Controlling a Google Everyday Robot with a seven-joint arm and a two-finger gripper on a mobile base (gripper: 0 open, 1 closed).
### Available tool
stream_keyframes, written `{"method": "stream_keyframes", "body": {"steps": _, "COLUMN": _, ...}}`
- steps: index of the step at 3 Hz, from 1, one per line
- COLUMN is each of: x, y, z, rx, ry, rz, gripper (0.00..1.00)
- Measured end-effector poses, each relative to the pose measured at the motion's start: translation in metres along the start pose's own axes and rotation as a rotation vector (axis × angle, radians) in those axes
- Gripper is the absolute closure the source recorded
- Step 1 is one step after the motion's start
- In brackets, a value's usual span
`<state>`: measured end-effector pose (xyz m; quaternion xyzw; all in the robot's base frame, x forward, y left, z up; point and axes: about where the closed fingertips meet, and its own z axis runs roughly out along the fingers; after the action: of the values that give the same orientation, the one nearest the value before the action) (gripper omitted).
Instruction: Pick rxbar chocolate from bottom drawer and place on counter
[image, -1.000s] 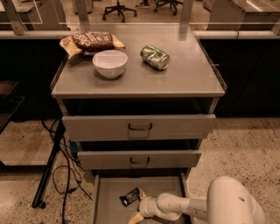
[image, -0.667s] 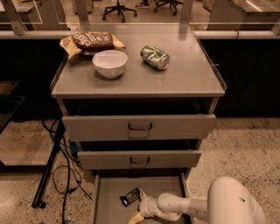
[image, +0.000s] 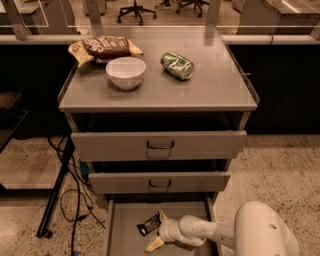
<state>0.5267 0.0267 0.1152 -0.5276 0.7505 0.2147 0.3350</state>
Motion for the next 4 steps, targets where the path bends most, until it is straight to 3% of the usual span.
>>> {"method": "stream_keyframes", "body": {"steps": 3, "x": 0.012, "y": -0.024, "z": 0.039, "rx": -0.005, "ry": 0.023, "rz": 0.035, "gripper": 0.03}}
{"method": "stream_keyframes", "body": {"steps": 4, "x": 0.012, "y": -0.024, "z": 0.039, "rx": -0.005, "ry": 0.023, "rz": 0.035, "gripper": 0.26}}
